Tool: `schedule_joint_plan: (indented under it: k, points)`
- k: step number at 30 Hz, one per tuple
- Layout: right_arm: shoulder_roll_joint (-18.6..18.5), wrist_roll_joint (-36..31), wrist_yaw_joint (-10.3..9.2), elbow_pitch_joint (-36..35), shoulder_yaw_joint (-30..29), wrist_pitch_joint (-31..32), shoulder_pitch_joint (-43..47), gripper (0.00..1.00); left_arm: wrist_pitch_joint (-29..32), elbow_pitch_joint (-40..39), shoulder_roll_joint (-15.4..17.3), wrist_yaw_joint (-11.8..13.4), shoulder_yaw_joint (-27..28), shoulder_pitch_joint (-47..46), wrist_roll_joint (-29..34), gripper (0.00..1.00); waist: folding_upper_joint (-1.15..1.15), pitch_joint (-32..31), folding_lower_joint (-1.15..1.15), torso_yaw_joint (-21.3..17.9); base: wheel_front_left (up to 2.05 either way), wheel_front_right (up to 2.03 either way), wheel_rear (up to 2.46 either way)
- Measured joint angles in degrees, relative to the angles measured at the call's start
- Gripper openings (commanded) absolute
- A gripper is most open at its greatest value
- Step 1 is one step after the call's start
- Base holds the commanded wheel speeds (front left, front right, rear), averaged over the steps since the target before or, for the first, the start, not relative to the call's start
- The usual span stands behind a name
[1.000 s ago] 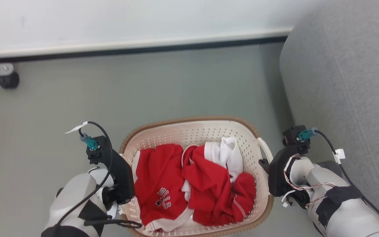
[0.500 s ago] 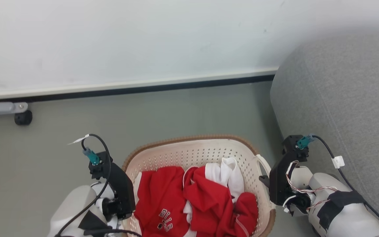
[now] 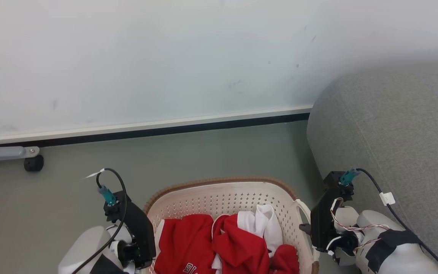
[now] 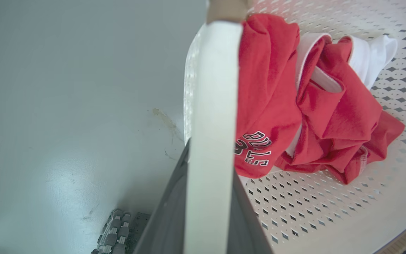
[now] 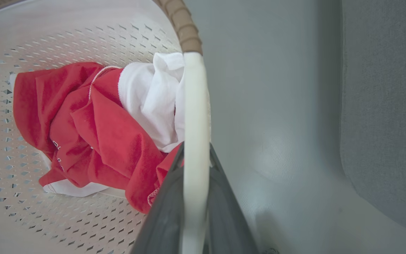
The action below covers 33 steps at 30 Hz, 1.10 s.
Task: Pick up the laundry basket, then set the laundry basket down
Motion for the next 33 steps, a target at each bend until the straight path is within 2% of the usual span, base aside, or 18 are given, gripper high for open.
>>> schedule_joint_plan:
  k: [33]
  points:
    - [0.4,2.9,0.0,0.9,1.4,3.5,0.8,0.0,1.4,0.0,0.4,0.0,-2.0,1.8,-2.8,0.0,0.01,-1.3,0.0,0.2,0.0,0.0,0.0]
